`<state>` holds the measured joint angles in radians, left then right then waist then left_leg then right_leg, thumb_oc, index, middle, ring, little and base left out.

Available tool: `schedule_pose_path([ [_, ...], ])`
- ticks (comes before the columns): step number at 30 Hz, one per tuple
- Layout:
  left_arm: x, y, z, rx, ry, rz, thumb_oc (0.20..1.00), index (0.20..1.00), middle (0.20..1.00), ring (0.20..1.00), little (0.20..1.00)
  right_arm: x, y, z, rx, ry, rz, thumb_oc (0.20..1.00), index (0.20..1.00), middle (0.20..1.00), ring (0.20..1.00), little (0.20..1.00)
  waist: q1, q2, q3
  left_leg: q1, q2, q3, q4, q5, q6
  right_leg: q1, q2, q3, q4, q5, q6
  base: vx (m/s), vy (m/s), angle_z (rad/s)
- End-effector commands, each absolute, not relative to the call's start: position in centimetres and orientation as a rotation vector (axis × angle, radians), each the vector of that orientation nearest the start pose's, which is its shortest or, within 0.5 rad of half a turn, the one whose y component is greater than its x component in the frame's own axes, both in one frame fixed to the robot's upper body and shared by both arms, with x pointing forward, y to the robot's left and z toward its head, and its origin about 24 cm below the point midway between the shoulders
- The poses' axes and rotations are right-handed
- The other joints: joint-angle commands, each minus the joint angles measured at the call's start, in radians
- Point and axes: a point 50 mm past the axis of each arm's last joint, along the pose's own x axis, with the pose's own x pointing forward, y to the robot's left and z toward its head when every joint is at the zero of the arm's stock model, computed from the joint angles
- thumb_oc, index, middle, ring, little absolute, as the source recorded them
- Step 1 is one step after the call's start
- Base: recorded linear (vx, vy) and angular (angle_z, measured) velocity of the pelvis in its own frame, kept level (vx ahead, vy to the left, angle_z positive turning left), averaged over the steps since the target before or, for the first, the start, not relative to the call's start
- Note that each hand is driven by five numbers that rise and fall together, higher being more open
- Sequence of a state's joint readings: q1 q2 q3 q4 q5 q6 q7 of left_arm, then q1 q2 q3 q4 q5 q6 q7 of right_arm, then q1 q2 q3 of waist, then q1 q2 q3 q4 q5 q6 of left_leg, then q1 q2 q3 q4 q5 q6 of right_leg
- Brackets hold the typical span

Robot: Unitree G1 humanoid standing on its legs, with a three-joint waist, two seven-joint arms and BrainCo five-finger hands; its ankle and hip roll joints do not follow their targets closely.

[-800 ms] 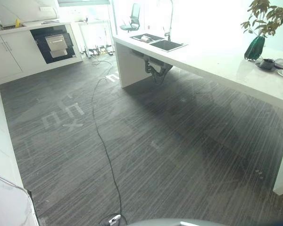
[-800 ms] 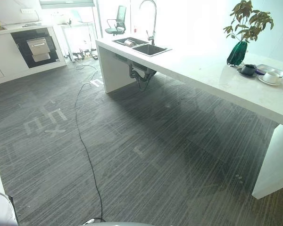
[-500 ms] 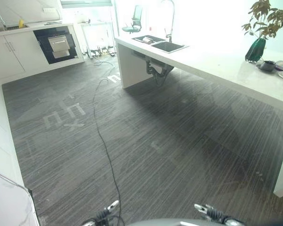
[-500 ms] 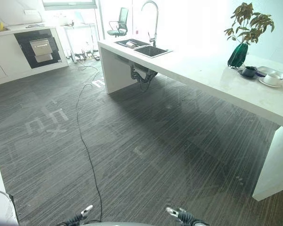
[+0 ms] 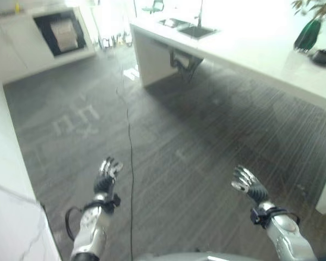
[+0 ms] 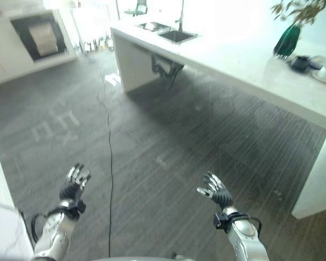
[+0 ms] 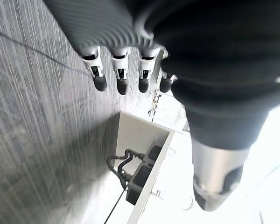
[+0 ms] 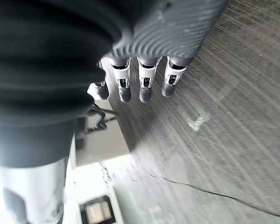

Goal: Place the dishes in the dishwasher.

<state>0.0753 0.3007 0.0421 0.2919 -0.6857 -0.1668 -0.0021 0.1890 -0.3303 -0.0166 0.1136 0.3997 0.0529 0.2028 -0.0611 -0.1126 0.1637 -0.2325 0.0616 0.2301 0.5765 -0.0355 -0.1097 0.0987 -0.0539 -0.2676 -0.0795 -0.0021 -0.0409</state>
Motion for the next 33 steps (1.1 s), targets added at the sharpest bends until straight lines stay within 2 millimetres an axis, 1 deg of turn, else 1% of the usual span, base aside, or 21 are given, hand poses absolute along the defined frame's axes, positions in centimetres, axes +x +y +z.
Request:
schedule_pose_path([
  [1,22.2,25.6,0.1,-0.333,0.042,0.246,1.000,1.000,1.000,1.000,1.000,22.4,-23.3,1.4,0.027,0.172,0.122,1.000,1.000,1.000,1.000,1.000,-0.008,0.067,-0.010,0.111,0.105,0.024,-0.254,0.103,-0.020,0.070,0.009,0.049,0.054,-0.102,0.066,0.37,0.151,-0.07],
  [3,21.4,25.4,0.4,-0.327,0.020,0.243,1.000,1.000,1.000,1.000,1.000,22.3,-23.8,1.9,0.006,0.152,0.137,1.000,1.000,1.000,1.000,1.000,-0.014,0.090,-0.013,0.205,0.168,0.083,-0.519,0.171,-0.027,0.104,0.016,0.036,0.027,-0.110,0.084,0.57,0.314,-0.19],
  [4,21.1,25.3,1.0,-0.305,-0.001,0.240,1.000,1.000,1.000,1.000,1.000,22.1,-24.1,2.5,-0.003,0.138,0.149,1.000,1.000,1.000,1.000,1.000,-0.011,0.103,-0.023,0.233,0.205,0.068,-0.643,0.245,-0.044,0.122,0.016,0.026,0.010,-0.116,0.091,0.63,0.386,-0.31],
  [5,20.9,25.3,1.3,-0.300,-0.015,0.234,1.000,1.000,1.000,1.000,1.000,21.9,-24.4,2.9,-0.004,0.126,0.154,1.000,1.000,1.000,1.000,1.000,-0.005,0.110,-0.025,0.215,0.232,0.033,-0.664,0.287,-0.056,0.137,0.018,0.028,0.009,-0.134,0.090,0.83,0.602,-0.06],
  [6,20.4,25.7,1.7,-0.294,-0.057,0.214,1.000,1.000,1.000,1.000,1.000,21.9,-25.1,4.0,-0.006,0.092,0.155,1.000,1.000,1.000,1.000,1.000,0.000,0.114,-0.035,0.207,0.244,0.035,-0.664,0.262,-0.050,0.150,-0.007,0.016,0.071,-0.186,0.099,0.79,0.604,-0.03],
  [7,20.4,25.7,2.3,-0.290,-0.068,0.199,1.000,1.000,1.000,1.000,1.000,21.9,-25.1,4.3,-0.002,0.080,0.148,1.000,1.000,1.000,1.000,1.000,0.006,0.106,-0.050,0.215,0.222,0.069,-0.660,0.208,-0.031,0.154,-0.033,0.007,0.113,-0.208,0.120,0.82,0.642,0.06],
  [9,21.1,25.4,3.1,-0.272,-0.089,0.145,1.000,1.000,1.000,1.000,1.000,21.6,-24.9,4.5,0.032,0.057,0.130,1.000,1.000,1.000,1.000,1.000,0.016,0.095,-0.063,0.198,0.167,0.092,-0.632,0.162,0.003,0.168,-0.070,-0.003,0.186,-0.225,0.162,0.47,0.359,-0.23],
  [10,21.5,25.2,3.4,-0.256,-0.096,0.123,1.000,1.000,1.000,1.000,1.000,21.5,-24.8,4.5,0.041,0.054,0.124,1.000,1.000,1.000,1.000,1.000,0.016,0.087,-0.065,0.200,0.145,0.091,-0.631,0.146,0.019,0.148,-0.092,-0.002,0.240,-0.194,0.184,0.35,0.277,-0.13],
  [12,22.3,24.5,4.1,-0.218,-0.116,0.054,1.000,1.000,1.000,1.000,1.000,21.1,-24.6,4.4,0.054,0.050,0.107,1.000,1.000,1.000,1.000,1.000,0.009,0.081,-0.067,0.231,0.097,0.065,-0.655,0.128,0.054,0.055,-0.138,0.031,0.433,-0.067,0.244,0.42,0.313,0.24],
  [14,22.9,24.2,4.9,-0.192,-0.129,0.000,1.000,1.000,1.000,1.000,1.000,20.5,-24.4,4.3,0.072,0.033,0.093,1.000,1.000,1.000,1.000,1.000,0.004,0.095,-0.067,0.253,0.055,0.027,-0.664,0.090,0.089,-0.039,-0.172,0.069,0.717,0.027,0.254,0.47,0.289,0.78],
  [16,22.9,24.0,5.2,-0.180,-0.137,-0.014,1.000,1.000,1.000,1.000,1.000,20.5,-24.0,4.2,0.073,0.023,0.093,1.000,1.000,1.000,1.000,1.000,0.002,0.117,-0.064,0.276,0.045,0.003,-0.664,0.067,0.101,-0.143,-0.186,0.082,0.827,0.076,0.237,0.47,0.141,0.75],
  [17,22.7,23.9,5.7,-0.173,-0.142,-0.028,1.000,1.000,1.000,1.000,1.000,20.4,-23.9,4.5,0.080,0.015,0.088,1.000,1.000,1.000,1.000,1.000,-0.004,0.115,-0.060,0.300,0.020,-0.018,-0.664,0.057,0.110,-0.179,-0.139,0.033,0.684,0.021,0.217,0.48,-0.001,0.11],
  [18,22.7,23.9,5.8,-0.173,-0.142,-0.029,1.000,1.000,1.000,1.000,1.000,20.4,-24.0,4.5,0.080,0.013,0.088,1.000,1.000,1.000,1.000,1.000,-0.007,0.113,-0.058,0.305,0.015,-0.020,-0.664,0.055,0.109,-0.176,-0.133,0.021,0.640,0.020,0.216,0.62,-0.113,-0.20],
  [20,22.8,23.6,6.1,-0.171,-0.144,-0.033,1.000,1.000,1.000,1.000,1.000,20.1,-24.1,5.0,0.074,-0.002,0.088,1.000,1.000,1.000,1.000,1.000,-0.028,0.096,-0.044,0.343,-0.002,-0.027,-0.664,0.031,0.102,-0.157,-0.118,-0.030,0.390,0.029,0.206,0.42,-0.164,-0.01],
  [22,22.8,23.1,6.2,-0.169,-0.142,-0.041,1.000,1.000,1.000,1.000,1.000,19.9,-24.4,5.5,0.085,-0.021,0.080,1.000,1.000,1.000,1.000,1.000,-0.047,0.079,-0.040,0.369,-0.016,-0.034,-0.664,-0.004,0.097,-0.155,-0.107,-0.016,0.172,0.052,0.211,0.41,-0.198,0.29],
  [24,22.8,22.4,6.2,-0.169,-0.143,-0.057,1.000,1.000,1.000,1.000,1.000,19.7,-24.5,5.7,0.076,-0.034,0.078,1.000,1.000,1.000,1.000,1.000,-0.076,0.073,-0.032,0.407,-0.036,-0.058,-0.664,-0.060,0.106,-0.204,-0.123,0.049,0.020,0.143,0.229,0.50,-0.237,0.34],
  [25,22.8,22.1,6.3,-0.164,-0.147,-0.068,1.000,1.000,1.000,1.000,1.000,19.6,-24.6,5.7,0.072,-0.027,0.073,1.000,1.000,1.000,1.000,1.000,-0.084,0.075,-0.023,0.427,-0.041,-0.067,-0.664,-0.079,0.115,-0.241,-0.133,0.068,0.002,0.164,0.232,0.55,-0.265,0.37],
  [27,22.7,22.1,6.6,-0.162,-0.164,-0.103,1.000,1.000,1.000,1.000,1.000,19.5,-25.0,5.6,0.059,-0.019,0.058,1.000,1.000,1.000,1.000,1.000,-0.088,0.069,-0.011,0.472,-0.046,-0.036,-0.664,-0.111,0.125,-0.256,-0.145,0.039,0.001,0.179,0.235,0.54,-0.352,0.38],
  [30,23.1,22.0,7.3,-0.180,-0.183,-0.116,1.000,1.000,1.000,1.000,1.000,20.0,-25.1,5.9,0.054,-0.027,0.048,1.000,1.000,1.000,1.000,1.000,-0.089,0.059,-0.045,0.474,-0.043,0.012,-0.584,-0.147,0.102,-0.181,-0.123,0.009,0.003,0.165,0.227,0.49,-0.457,-0.10],
  [32,23.3,21.9,7.1,-0.223,-0.175,-0.104,1.000,1.000,1.000,1.000,1.000,20.8,-25.1,6.3,0.032,-0.031,0.068,1.000,1.000,1.000,1.000,1.000,-0.092,0.077,-0.064,0.476,-0.008,0.027,-0.479,-0.088,0.058,-0.155,-0.075,-0.001,0.001,0.132,0.186,0.41,-0.409,-0.15],
  [33,23.3,21.6,7.2,-0.249,-0.175,-0.110,1.000,1.000,1.000,1.000,1.000,21.2,-25.1,6.8,0.019,-0.045,0.080,1.000,1.000,1.000,1.000,1.000,-0.091,0.077,-0.072,0.419,0.019,0.030,-0.350,0.014,0.015,-0.133,-0.047,0.015,-0.008,0.110,0.150,0.35,-0.404,-0.23],
])
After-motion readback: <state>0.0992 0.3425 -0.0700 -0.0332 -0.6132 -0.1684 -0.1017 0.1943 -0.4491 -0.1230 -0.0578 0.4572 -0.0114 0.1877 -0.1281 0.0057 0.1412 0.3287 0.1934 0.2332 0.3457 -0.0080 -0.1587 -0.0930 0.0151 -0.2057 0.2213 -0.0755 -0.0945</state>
